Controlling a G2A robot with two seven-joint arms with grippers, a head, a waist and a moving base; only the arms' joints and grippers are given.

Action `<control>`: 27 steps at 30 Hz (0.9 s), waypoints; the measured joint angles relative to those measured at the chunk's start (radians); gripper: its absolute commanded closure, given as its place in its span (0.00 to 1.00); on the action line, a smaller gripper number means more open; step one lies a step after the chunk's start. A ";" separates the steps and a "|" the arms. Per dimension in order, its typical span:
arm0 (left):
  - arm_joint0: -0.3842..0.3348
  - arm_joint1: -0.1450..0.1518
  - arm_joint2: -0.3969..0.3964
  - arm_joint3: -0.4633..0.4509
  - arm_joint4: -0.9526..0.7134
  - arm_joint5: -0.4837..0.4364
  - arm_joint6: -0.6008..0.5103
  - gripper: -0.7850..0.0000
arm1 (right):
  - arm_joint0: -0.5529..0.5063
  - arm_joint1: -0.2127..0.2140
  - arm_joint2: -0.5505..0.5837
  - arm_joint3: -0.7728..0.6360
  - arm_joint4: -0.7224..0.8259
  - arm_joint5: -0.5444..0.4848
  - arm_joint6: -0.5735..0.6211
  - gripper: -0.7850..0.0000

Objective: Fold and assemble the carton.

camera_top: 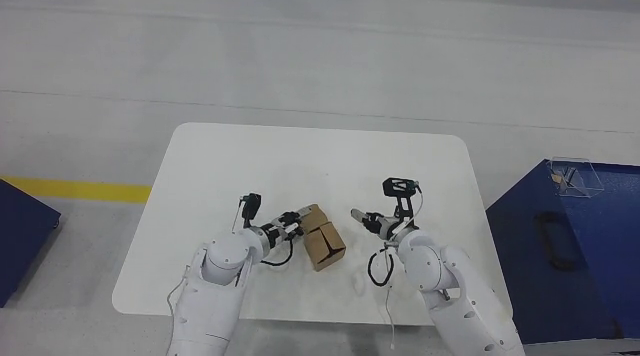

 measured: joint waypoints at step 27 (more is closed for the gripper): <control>-0.071 0.039 -0.004 0.139 -0.207 -0.094 -0.079 1.00 | 0.000 0.000 0.000 0.000 0.000 0.000 0.000 0.00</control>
